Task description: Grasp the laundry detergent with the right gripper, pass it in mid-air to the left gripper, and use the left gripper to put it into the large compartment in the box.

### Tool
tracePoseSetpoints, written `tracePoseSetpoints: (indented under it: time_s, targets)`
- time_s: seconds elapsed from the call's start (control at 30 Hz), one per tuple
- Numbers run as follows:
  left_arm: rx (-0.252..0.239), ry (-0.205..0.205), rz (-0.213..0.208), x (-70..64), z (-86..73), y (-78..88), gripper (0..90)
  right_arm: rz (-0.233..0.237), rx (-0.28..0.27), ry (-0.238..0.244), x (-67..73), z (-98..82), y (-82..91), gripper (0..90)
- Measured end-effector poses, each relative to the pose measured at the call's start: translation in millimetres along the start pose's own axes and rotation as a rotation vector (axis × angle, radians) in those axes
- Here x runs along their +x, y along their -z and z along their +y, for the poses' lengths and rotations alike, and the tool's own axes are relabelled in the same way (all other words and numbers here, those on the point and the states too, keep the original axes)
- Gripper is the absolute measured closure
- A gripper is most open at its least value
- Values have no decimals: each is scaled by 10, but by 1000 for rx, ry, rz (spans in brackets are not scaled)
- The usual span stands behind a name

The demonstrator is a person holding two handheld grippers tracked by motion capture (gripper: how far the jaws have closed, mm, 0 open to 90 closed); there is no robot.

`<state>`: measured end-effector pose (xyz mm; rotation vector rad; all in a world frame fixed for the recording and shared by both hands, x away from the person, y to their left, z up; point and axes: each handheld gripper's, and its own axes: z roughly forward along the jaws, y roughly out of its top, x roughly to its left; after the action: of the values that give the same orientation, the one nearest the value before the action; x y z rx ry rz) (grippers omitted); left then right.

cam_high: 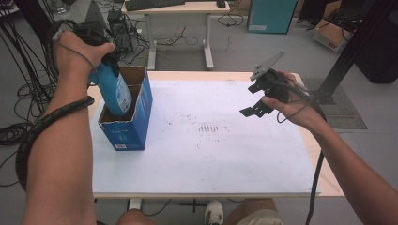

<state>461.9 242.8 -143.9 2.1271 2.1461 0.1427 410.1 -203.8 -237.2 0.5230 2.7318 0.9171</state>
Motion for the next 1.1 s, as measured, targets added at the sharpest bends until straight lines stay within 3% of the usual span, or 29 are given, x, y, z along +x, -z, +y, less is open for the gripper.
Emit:
tracePoseSetpoints:
  time_s: [0.2,0.63,1.1]
  targets:
    - [-5,11,-5,-30,-19,-231,363,1,1,2,-6,-8,-19,76]
    - [4,-15,10,-38,-89,-792,363,2,5,-8,-9,-54,-78,76]
    - [-9,-28,17,-42,-99,-1044,362,0,17,-24,-9,-93,-136,77]
